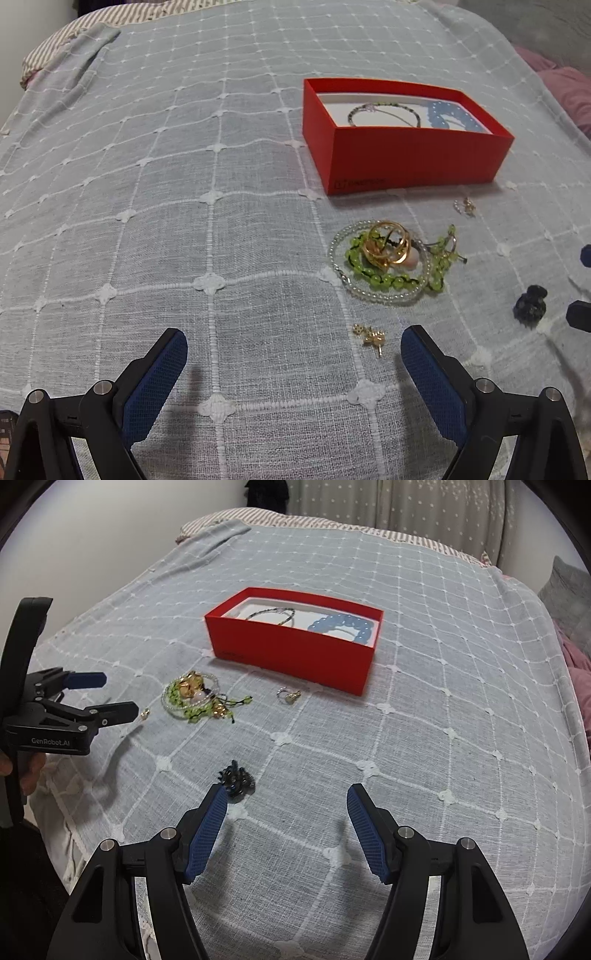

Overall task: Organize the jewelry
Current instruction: 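Withdraw both grippers from the box toward the remaining jewelry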

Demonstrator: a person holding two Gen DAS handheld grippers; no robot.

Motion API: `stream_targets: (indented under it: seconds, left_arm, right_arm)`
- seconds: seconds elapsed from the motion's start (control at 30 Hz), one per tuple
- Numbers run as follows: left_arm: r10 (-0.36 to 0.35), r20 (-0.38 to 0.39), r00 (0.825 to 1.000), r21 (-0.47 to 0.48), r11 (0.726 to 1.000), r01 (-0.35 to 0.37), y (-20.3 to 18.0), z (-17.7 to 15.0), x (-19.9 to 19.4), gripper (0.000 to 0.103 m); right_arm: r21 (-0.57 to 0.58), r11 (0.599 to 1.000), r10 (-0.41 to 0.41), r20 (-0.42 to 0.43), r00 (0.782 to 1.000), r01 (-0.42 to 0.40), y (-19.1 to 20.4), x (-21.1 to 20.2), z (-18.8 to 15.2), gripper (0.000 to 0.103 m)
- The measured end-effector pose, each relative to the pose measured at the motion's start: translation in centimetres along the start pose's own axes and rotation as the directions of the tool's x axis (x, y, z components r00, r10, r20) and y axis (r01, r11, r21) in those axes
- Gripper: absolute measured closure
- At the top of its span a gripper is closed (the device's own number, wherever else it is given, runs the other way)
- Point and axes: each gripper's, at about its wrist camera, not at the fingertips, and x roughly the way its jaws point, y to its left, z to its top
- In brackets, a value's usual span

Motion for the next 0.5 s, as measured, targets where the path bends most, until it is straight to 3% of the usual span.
stream_targets:
  seconds: [0.23, 0.37, 0.5]
  left_arm:
    - [-0.066, 0.03, 0.997, 0.003, 0.998, 0.066, -0.5, 0.3, 0.1, 0.011]
    - [-0.094, 0.042, 0.995, -0.027, 0.995, 0.095, -0.2, 1.0, 0.3, 0.028]
    - [-0.119, 0.013, 0.993, -0.081, 0.989, 0.12, 0.1, 1.6, 1.5, 0.053]
  right_arm:
    - [-0.012, 1.0, 0.019, -0.012, 1.0, -0.019, 0.8, 1.0, -0.1, 0.033]
    - [-0.023, 0.999, 0.027, -0.012, 1.0, -0.028, 1.3, 1.2, 0.1, 0.033]
    - [-0.026, 0.999, 0.032, -0.007, 0.999, -0.033, 1.6, 1.4, 0.4, 0.033]
